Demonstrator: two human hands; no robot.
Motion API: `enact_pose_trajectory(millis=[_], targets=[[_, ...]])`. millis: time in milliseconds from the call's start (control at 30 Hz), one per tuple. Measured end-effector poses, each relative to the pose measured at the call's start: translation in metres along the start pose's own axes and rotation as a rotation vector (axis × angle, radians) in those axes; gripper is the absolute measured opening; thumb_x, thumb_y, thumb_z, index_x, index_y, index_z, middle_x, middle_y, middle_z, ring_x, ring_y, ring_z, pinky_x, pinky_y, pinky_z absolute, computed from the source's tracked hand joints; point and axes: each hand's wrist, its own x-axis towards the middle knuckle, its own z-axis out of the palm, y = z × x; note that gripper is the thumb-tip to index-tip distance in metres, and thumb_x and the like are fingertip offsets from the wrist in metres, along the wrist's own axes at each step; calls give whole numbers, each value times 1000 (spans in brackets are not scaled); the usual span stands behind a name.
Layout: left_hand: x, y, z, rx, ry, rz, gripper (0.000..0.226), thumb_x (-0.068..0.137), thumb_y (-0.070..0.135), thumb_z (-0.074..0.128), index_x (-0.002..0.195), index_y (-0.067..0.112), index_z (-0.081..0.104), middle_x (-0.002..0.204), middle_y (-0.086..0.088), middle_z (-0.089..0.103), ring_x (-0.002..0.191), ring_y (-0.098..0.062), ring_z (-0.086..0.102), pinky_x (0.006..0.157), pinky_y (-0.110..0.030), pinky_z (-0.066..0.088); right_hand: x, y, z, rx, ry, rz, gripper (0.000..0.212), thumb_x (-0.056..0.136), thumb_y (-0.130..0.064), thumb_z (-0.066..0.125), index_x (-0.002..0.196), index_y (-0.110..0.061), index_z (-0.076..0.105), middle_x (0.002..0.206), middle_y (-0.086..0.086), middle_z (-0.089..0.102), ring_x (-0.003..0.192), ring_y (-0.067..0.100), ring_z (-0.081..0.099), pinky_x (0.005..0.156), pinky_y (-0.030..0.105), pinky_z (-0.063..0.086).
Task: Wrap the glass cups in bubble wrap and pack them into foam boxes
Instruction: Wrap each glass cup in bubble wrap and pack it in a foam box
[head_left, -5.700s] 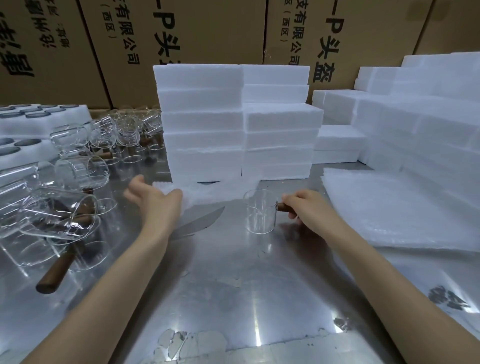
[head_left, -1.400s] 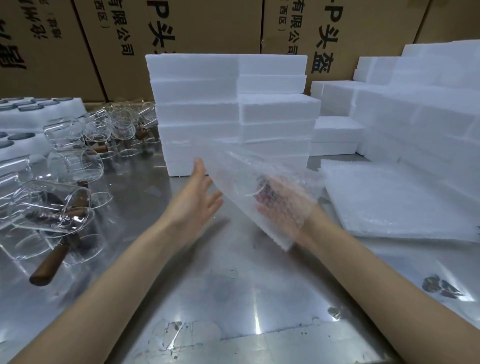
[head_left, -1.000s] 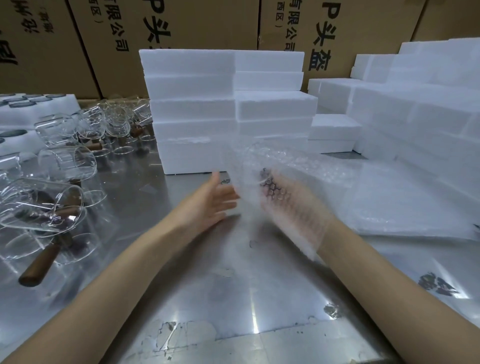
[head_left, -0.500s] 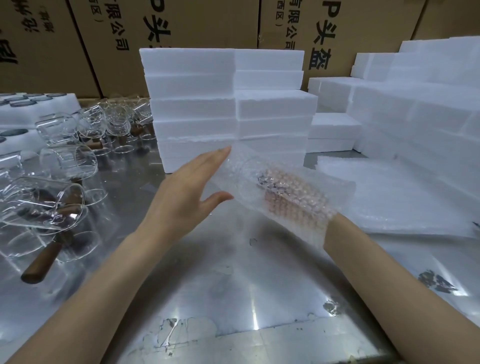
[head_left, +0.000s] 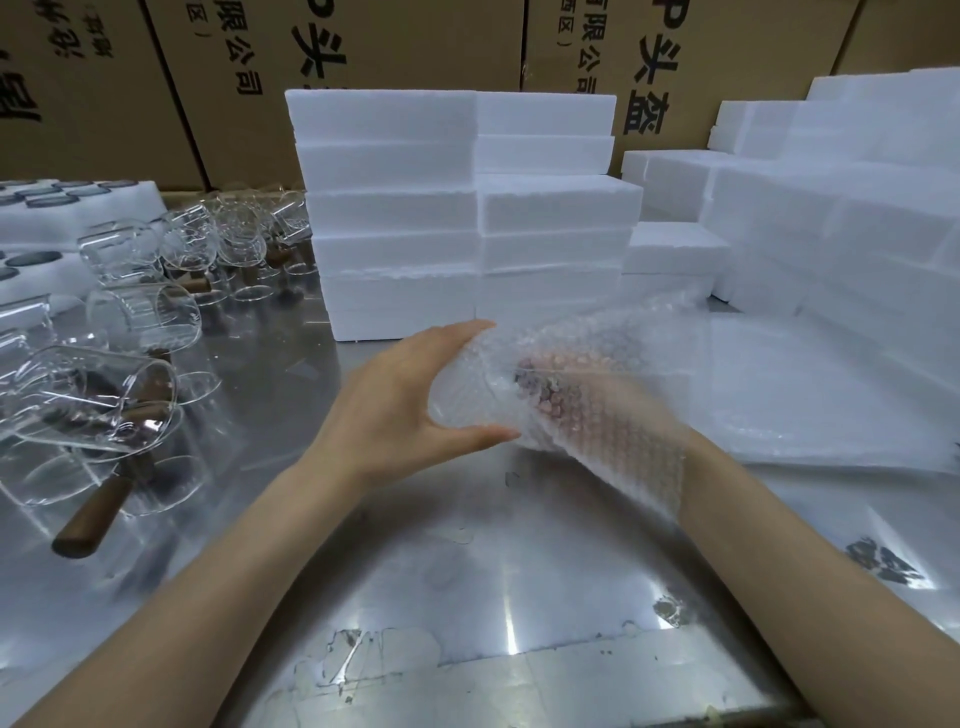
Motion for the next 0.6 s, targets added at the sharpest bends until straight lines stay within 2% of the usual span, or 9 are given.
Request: enact_pose_trajectory(millis=[100,167,233,300,367,433,467,533,600], targets=[[-1,-2,4,-88,-12,-117,68,65,65,72,119,26,61,110,13,68,105,-9,63,91,-40,49,7,-7,2,-5,50,0,17,100,-19,46,96,-14,61,88,-2,60,86,15,58,57,6,43],[0,-7,6,-117,-12,-239,61,62,67,68,106,25,63,94,10,70,91,-8,64,85,-39,50,2,-9,-1,-34,69,-43,22,101,-21,43,108,-16,62,111,-4,64,108,17,57,74,8,40],[0,-16,6,-125,12,-362,64,57,70,65,94,19,62,85,1,69,81,-14,63,77,-36,50,-2,-15,-2,-109,-2,-183,19,98,-26,48,99,-26,67,98,-24,69,97,-2,62,73,4,40],[0,-26,4,-113,52,-469,61,60,67,69,90,15,62,83,1,68,81,-14,63,72,-29,48,-4,-17,-8,-116,37,-364,20,96,-24,52,87,-31,68,80,-28,69,82,-14,62,70,1,40],[0,-34,3,-149,107,-573,49,67,61,76,91,19,65,86,9,69,84,-9,64,71,-24,49,-3,-16,-13,-119,214,-588,19,96,-18,53,90,-25,69,85,-16,72,87,-7,65,75,6,42],[2,-38,3,-259,145,-659,53,66,63,75,97,20,67,91,11,70,88,-8,65,73,-26,50,-3,-17,-16,-62,450,-729,12,95,-17,57,95,-22,67,92,-7,72,92,3,66,77,11,45],[3,-38,2,-318,150,-690,61,62,69,71,99,20,68,92,11,70,87,-9,65,71,-24,49,-2,-17,-18,-33,542,-729,9,93,-19,59,100,-22,65,98,-7,70,95,4,64,78,11,45],[5,-35,2,-442,124,-708,75,55,78,61,102,21,68,94,10,71,87,-9,66,71,-21,49,0,-14,-20,21,621,-625,28,90,-29,64,116,-24,56,114,-11,62,103,3,58,79,8,43],[4,-32,3,-569,52,-674,75,57,80,59,106,24,68,101,11,73,94,-4,67,89,-24,50,2,-10,-22,59,507,-406,59,82,-46,67,133,-27,43,128,-12,52,111,2,52,82,11,41]])
